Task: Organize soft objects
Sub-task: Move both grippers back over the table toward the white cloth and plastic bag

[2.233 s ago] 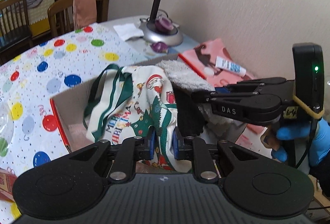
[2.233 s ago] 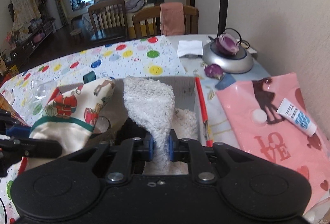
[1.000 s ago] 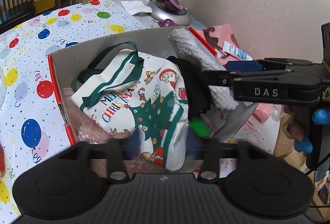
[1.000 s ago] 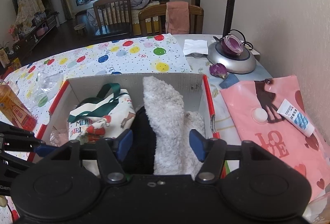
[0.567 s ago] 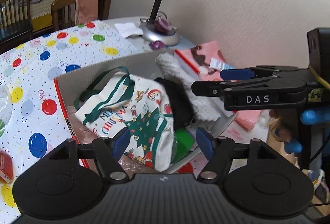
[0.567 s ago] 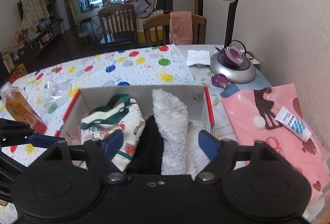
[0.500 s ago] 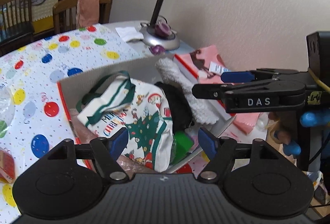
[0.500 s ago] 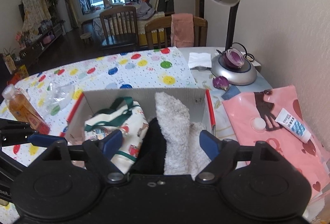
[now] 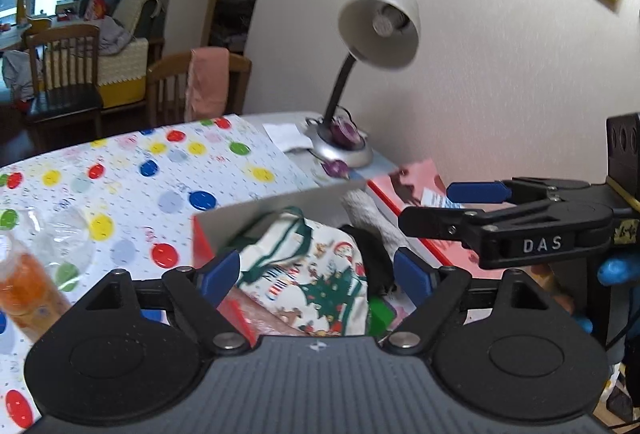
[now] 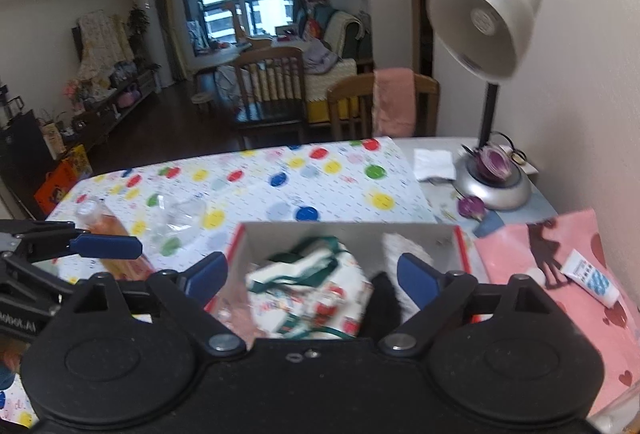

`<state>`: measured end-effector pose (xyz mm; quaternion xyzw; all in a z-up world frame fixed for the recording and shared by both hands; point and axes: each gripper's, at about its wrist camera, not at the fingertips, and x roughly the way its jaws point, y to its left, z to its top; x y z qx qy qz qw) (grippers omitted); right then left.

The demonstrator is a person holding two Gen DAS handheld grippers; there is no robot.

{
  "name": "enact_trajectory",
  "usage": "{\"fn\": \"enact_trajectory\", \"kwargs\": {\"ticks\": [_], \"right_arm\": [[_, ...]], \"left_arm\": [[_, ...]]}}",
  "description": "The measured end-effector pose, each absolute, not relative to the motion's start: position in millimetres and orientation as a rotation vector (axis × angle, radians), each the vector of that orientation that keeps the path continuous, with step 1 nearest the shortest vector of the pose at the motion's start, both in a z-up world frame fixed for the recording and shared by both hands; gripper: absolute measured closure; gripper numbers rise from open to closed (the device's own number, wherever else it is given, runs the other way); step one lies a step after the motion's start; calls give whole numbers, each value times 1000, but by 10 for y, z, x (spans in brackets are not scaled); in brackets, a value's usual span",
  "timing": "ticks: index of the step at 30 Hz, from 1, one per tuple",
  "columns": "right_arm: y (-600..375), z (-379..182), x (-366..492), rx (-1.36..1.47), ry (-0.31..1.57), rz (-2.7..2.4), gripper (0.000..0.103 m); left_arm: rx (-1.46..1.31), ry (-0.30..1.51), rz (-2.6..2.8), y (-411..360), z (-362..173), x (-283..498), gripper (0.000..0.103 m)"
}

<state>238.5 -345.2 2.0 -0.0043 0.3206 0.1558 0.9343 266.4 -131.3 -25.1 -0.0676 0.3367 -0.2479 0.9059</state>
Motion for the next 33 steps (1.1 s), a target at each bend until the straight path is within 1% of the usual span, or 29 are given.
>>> {"fn": "enact_trajectory", "kwargs": {"ticks": [8, 13, 15, 17, 24, 25, 33], "right_arm": [[-2945, 147, 2325, -23, 634, 367, 5], [-2574, 189, 2302, -37, 637, 395, 4], [-2426, 209, 2312, -42, 637, 405, 3], [-2277, 228, 2327, -51, 639, 412, 2], [-1703, 303, 2475, -68, 669, 455, 1], [-1625, 300, 2511, -73, 674, 461, 1], [-1079, 271, 2907, -102, 713, 486, 0]], "left_arm": [[-196, 652, -470, -755, -106, 2487, 18], [-209, 633, -424, -369, -53, 2417, 17], [-209, 624, -398, -207, -41, 2401, 12], [-215, 613, -379, -35, -36, 2394, 3], [-237, 603, -298, 613, -86, 2438, 2], [-230, 603, -278, 703, -96, 2455, 0], [-242, 630, -130, 1492, -247, 2735, 0]]}}
